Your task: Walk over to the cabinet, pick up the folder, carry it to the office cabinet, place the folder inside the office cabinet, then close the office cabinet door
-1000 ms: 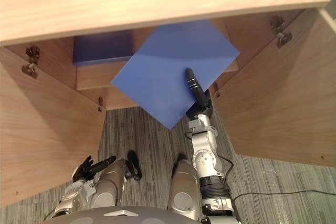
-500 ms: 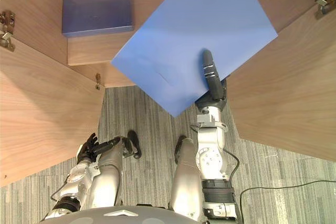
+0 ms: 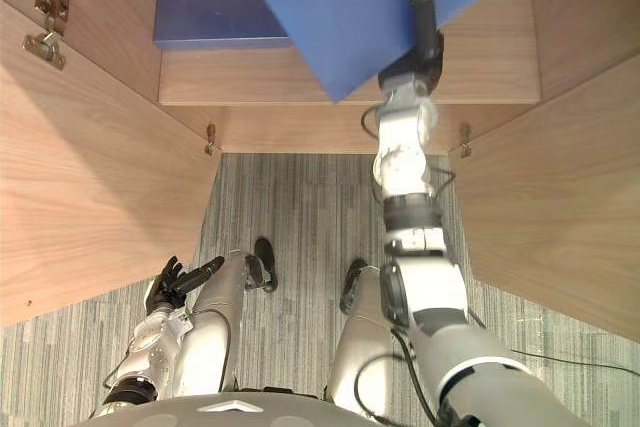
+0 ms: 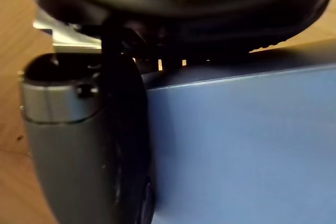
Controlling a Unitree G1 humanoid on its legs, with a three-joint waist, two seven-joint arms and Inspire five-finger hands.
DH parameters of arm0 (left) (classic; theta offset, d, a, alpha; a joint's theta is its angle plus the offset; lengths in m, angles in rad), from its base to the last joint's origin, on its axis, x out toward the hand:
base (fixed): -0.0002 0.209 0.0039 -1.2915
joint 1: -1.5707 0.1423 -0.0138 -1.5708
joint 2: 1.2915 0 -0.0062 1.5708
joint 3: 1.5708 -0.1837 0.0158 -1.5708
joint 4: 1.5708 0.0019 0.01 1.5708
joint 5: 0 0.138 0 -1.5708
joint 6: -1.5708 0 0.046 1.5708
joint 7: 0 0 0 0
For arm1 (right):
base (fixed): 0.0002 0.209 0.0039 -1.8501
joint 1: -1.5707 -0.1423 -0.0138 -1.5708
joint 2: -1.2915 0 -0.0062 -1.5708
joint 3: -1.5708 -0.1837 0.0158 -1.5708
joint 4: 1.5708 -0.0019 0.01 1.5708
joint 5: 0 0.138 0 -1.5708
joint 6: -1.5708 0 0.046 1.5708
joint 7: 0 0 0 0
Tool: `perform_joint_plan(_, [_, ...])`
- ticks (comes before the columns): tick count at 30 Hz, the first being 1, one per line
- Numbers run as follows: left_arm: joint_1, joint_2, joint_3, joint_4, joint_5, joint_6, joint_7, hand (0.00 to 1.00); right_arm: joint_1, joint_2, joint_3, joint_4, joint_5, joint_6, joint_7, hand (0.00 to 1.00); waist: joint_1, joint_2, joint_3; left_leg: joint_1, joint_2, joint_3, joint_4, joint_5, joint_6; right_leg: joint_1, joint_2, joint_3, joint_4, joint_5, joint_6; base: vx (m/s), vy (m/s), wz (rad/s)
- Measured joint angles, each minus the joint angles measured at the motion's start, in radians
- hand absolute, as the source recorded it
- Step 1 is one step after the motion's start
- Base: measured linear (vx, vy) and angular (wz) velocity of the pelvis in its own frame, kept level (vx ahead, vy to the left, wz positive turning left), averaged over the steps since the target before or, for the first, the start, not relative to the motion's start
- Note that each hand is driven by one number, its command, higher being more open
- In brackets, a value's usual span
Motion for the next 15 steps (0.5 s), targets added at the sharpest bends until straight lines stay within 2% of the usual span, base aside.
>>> perform_joint_plan(3, [0.002, -0.011, 0.002, 0.006, -0.029, -0.001, 0.011, 1.00, -0.129, -0.039, -0.051, 0.091, 0.045, -0.002, -0.024, 0.00, 0.004, 0.019, 0.013, 0.000, -0.030, -0.015, -0.031, 0.019, 0.003, 0.010, -0.026, -0.026, 0.000, 0.000, 0.000, 0.04, -0.021, 0.31])
perform_joint_plan(6, [0.003, -0.014, 0.005, 0.018, -0.031, -0.004, 0.021, 1.00, -0.213, -0.083, -0.087, 0.151, 0.106, -0.012, -0.044, 0.00, 0.024, 0.025, 0.016, -0.001, -0.049, -0.025, -0.055, 0.035, 0.004, 0.011, -0.043, -0.040, 0.001, 0.000, 0.000, 0.03, -0.025, 0.25])
perform_joint_plan(12, [0.029, -0.032, 0.029, 0.021, -0.065, -0.015, 0.046, 1.00, -0.328, -0.160, -0.143, 0.231, 0.181, -0.080, -0.131, 0.00, 0.051, 0.030, 0.018, -0.018, -0.089, -0.067, -0.078, 0.061, 0.002, 0.015, -0.079, -0.084, 0.019, -0.013, -0.009, 0.01, -0.028, 0.31])
perform_joint_plan(15, [0.043, -0.035, 0.033, 0.023, -0.069, -0.018, 0.053, 1.00, -0.381, -0.193, -0.148, 0.254, 0.194, -0.116, -0.172, 0.00, 0.055, 0.047, 0.024, -0.046, -0.099, -0.089, -0.076, 0.073, 0.003, 0.014, -0.088, -0.114, 0.020, -0.024, -0.011, -0.02, -0.019, 0.27])
